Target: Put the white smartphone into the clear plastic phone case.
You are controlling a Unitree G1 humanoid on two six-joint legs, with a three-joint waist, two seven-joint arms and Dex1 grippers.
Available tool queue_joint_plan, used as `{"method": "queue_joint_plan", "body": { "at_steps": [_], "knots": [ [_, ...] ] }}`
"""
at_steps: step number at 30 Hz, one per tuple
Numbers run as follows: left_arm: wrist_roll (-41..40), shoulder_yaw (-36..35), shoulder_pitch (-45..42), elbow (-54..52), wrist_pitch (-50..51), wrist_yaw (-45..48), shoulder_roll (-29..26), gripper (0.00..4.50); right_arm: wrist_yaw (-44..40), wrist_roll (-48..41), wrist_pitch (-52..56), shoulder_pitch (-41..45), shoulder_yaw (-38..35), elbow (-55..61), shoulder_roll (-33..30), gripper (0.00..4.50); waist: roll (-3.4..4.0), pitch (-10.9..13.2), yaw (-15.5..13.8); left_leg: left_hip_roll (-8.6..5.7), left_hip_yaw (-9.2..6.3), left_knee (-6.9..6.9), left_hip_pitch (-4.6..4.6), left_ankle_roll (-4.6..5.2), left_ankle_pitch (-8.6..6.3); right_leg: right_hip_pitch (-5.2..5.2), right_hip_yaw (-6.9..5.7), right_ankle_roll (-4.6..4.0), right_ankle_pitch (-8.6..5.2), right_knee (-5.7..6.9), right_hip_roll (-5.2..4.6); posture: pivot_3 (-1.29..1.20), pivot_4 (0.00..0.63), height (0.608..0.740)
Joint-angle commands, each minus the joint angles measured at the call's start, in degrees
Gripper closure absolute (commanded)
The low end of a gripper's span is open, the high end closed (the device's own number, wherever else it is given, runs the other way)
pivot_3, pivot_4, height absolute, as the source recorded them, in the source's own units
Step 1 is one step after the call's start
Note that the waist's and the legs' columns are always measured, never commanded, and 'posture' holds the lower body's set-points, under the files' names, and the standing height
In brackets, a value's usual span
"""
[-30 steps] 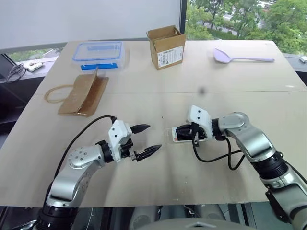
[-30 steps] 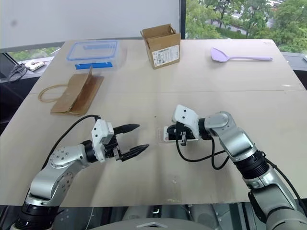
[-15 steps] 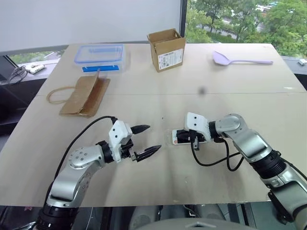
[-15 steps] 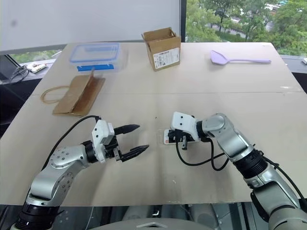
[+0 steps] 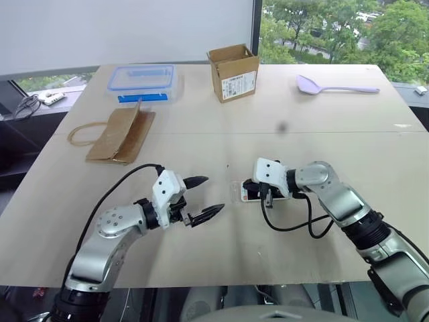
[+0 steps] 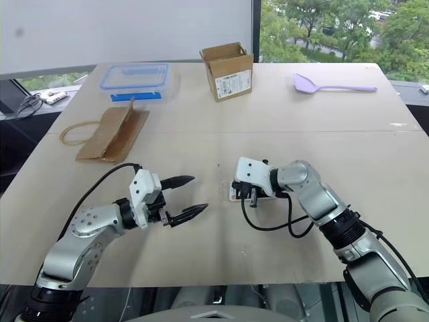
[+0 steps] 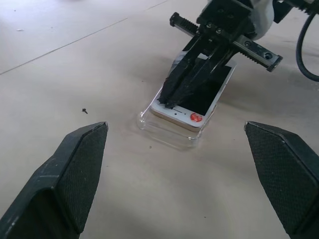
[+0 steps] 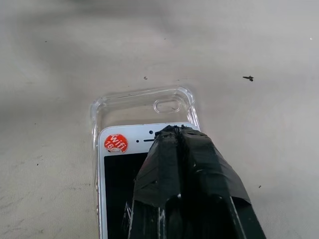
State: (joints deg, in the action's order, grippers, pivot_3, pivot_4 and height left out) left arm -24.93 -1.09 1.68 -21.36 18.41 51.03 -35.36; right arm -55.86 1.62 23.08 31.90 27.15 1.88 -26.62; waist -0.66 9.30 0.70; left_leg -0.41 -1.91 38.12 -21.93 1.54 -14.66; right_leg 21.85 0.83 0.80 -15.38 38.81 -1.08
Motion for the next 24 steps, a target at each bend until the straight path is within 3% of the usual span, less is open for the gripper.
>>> {"method": "queue_joint_plan", "body": {
  "at_steps": [1, 8, 12, 17, 18, 24],
  "knots": [
    [0.2, 0.4, -1.1, -1.1, 0.1, 0.1, -0.6, 0.00, -1.4, -3.5, 2.7, -1.6, -2.5, 4.3, -0.1, 4.41, 0.01, 0.0, -0.1, 0.00, 0.00, -0.03, -0.03, 0.00, 0.00, 0.03, 0.00, 0.06, 0.03, -0.02, 0.00, 0.00, 0.150, 0.740],
    [3.4, 2.2, -3.0, 2.0, -0.2, -1.1, -0.3, 0.00, 1.1, -8.0, 11.4, -2.0, -10.0, 16.1, -3.0, 4.41, 0.07, 0.1, -0.1, -0.01, 0.00, 0.02, -0.95, -0.01, 0.01, 0.93, 0.00, 0.10, 0.08, 0.05, -0.01, 0.00, 0.150, 0.740],
    [3.7, 4.3, -3.7, 4.4, -1.4, 1.4, 0.2, 1.65, 2.0, -9.5, 17.3, -5.5, -13.7, 23.4, -8.3, 4.50, 0.08, 0.2, -0.3, -0.01, -0.01, -0.05, -0.99, -0.01, 0.00, 0.95, -0.02, 0.10, 0.07, -0.05, -0.04, 0.00, 0.150, 0.740],
    [5.7, 6.8, -5.2, 8.0, -3.5, 2.8, 0.7, 4.12, 3.3, -9.8, 20.2, -10.7, -17.0, 27.1, -14.5, 4.50, 0.09, 0.2, -0.2, -0.01, 0.00, -0.06, -1.02, 0.00, 0.00, 0.95, -0.01, 0.09, 0.07, -0.11, -0.06, 0.00, 0.150, 0.740],
    [6.4, 7.5, -5.9, 9.2, -3.9, 2.8, 1.0, 4.42, 3.8, -9.4, 20.6, -11.9, -17.8, 27.4, -15.8, 4.50, 0.10, 0.2, -0.2, -0.01, 0.00, -0.06, -1.01, 0.00, 0.00, 0.95, -0.02, 0.08, 0.06, -0.09, -0.06, 0.00, 0.150, 0.740],
    [10.8, 10.9, -9.6, 15.3, -6.5, 2.1, 3.0, 4.42, 6.2, -7.9, 20.6, -15.7, -18.9, 28.2, -20.3, 4.50, 0.09, 0.2, -0.2, -0.02, 0.01, -0.06, -1.01, 0.00, 0.00, 0.94, -0.02, 0.10, 0.06, -0.09, -0.04, 0.00, 0.150, 0.740]
  ]
}}
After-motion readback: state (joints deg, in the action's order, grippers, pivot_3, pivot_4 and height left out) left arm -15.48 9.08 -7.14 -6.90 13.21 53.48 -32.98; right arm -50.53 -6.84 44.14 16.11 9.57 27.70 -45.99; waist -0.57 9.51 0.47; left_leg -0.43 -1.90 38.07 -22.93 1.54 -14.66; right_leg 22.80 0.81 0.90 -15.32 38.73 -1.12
